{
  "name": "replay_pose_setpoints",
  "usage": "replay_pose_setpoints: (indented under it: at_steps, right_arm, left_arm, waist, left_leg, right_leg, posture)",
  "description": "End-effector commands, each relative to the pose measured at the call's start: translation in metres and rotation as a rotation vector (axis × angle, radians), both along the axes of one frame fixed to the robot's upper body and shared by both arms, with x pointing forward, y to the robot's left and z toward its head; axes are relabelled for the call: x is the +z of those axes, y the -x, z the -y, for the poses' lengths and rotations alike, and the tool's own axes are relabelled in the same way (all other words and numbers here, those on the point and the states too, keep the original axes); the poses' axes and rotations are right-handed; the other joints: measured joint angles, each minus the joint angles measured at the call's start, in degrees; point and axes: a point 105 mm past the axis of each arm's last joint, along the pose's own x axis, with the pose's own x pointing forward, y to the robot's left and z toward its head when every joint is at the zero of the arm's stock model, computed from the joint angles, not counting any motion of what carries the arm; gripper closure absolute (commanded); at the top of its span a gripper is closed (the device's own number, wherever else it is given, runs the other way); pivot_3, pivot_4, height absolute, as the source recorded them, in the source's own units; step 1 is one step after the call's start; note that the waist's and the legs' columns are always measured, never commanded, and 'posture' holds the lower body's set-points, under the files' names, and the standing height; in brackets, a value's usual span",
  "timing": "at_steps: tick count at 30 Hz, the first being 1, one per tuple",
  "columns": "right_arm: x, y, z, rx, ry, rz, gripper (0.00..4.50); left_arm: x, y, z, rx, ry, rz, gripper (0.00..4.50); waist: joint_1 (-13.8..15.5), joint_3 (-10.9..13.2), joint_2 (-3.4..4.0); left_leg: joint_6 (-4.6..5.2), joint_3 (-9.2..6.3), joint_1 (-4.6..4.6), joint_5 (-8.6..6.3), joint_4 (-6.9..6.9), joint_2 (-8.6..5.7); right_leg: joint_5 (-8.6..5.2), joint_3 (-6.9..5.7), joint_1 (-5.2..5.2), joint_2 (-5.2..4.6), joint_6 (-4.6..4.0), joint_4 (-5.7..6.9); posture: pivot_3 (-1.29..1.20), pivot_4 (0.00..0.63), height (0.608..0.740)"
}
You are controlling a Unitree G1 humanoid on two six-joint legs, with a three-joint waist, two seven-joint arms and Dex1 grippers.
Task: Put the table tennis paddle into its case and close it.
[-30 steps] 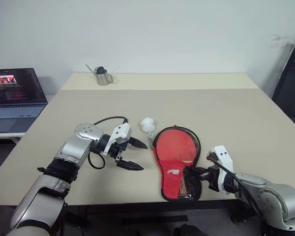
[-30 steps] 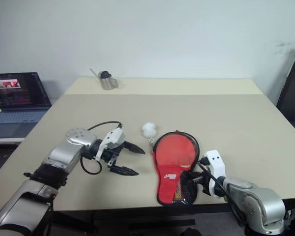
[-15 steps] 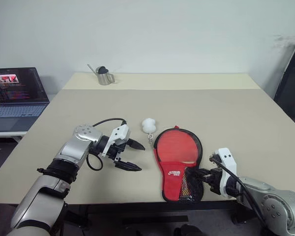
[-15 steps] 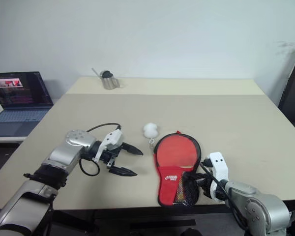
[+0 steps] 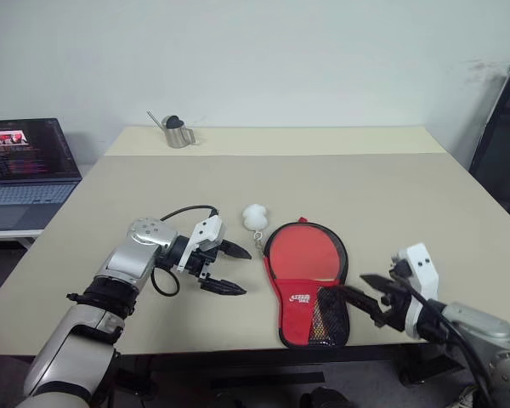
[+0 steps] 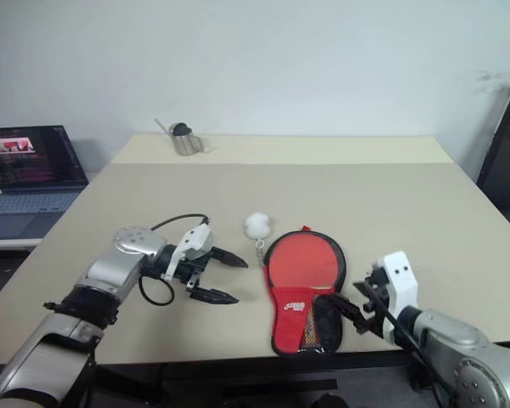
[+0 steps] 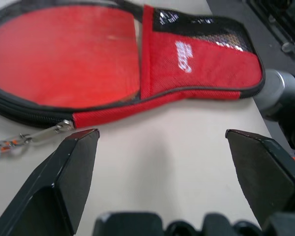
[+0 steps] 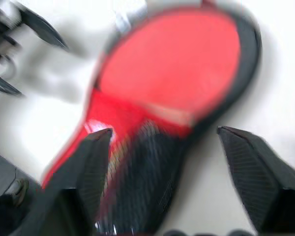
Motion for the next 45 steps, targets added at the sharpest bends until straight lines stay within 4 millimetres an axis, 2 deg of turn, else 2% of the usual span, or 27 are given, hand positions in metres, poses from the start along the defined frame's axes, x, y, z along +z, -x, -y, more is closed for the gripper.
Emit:
replay_pose_setpoints:
  at_steps: [1,8,12,18,22,30,40,45]
  right_arm:
    - [0.016,-0.001,-0.014,0.093,0.045,0.115,0.02]
    - [0.01,-0.032,-0.031,0.135,0.073,0.134,0.02]
    - [-0.006,-0.054,-0.041,0.127,0.074,0.122,0.02]
    - [-0.022,-0.07,-0.051,0.09,0.073,0.121,0.02]
    - [-0.024,-0.073,-0.057,0.084,0.058,0.126,0.02]
    - [-0.029,-0.068,-0.06,0.097,0.068,0.124,0.02]
    - [-0.027,-0.066,-0.053,0.055,0.067,0.13,0.02]
    - [-0.027,-0.064,-0.051,0.041,0.069,0.131,0.02]
  left_arm:
    - [0.027,-0.02,0.002,0.118,0.098,0.089,0.0]
    - [0.042,-0.049,0.014,0.317,0.22,0.207,0.0]
    - [0.047,-0.06,0.012,0.4,0.204,0.252,0.0]
    - [0.043,-0.085,0.009,0.558,0.146,0.32,0.0]
    - [0.038,-0.102,0.022,0.647,0.153,0.295,0.0]
    - [0.015,-0.117,0.045,0.717,0.103,0.199,0.0]
    - [-0.013,-0.118,0.056,0.794,0.054,0.131,0.0]
    - [-0.021,-0.118,0.048,0.822,0.025,0.121,0.0]
  waist:
    - [0.0,0.0,-0.01]
    - [0.0,0.0,-0.02]
    - [0.0,0.0,-0.03]
    - [0.1,0.0,-0.03]
    - [0.4,0.0,-0.06]
    - [0.5,0.0,-0.06]
    - [0.3,0.0,-0.08]
    - [0.3,0.0,-0.09]
  left_leg:
    - [0.0,0.0,-0.01,0.0,0.0,0.0]
    - [0.0,0.02,-0.03,0.0,-0.02,-0.03]
    - [0.01,0.03,-0.03,0.0,-0.02,-0.05]
    - [0.01,0.02,-0.03,0.0,-0.04,-0.04]
    - [0.01,0.03,-0.05,0.0,-0.01,-0.05]
    - [0.0,0.03,-0.07,0.0,-0.02,-0.06]
    - [0.0,0.02,-0.07,0.0,-0.02,-0.06]
    - [0.0,0.02,-0.05,0.0,-0.02,-0.06]
  right_leg:
    - [0.0,0.0,0.0,0.0,0.0,-0.02]
    - [0.0,0.03,0.01,0.01,0.01,-0.03]
    - [0.02,0.05,0.0,0.02,0.03,-0.03]
    - [0.16,0.05,-0.01,0.07,0.28,0.01]
    - [0.19,0.05,0.01,0.06,0.34,0.0]
    - [0.22,0.04,-0.01,0.07,0.38,-0.03]
    - [0.22,0.03,0.0,0.06,0.39,-0.01]
    - [0.23,0.03,0.02,0.05,0.39,-0.01]
  posture:
    - [0.0,0.15,0.74]
    - [0.0,0.15,0.74]
    - [0.0,0.15,0.74]
    - [0.0,0.15,0.74]
    - [0.0,0.15,0.74]
    - [0.0,0.15,0.74]
    - [0.0,0.15,0.74]
    - [0.0,0.15,0.74]
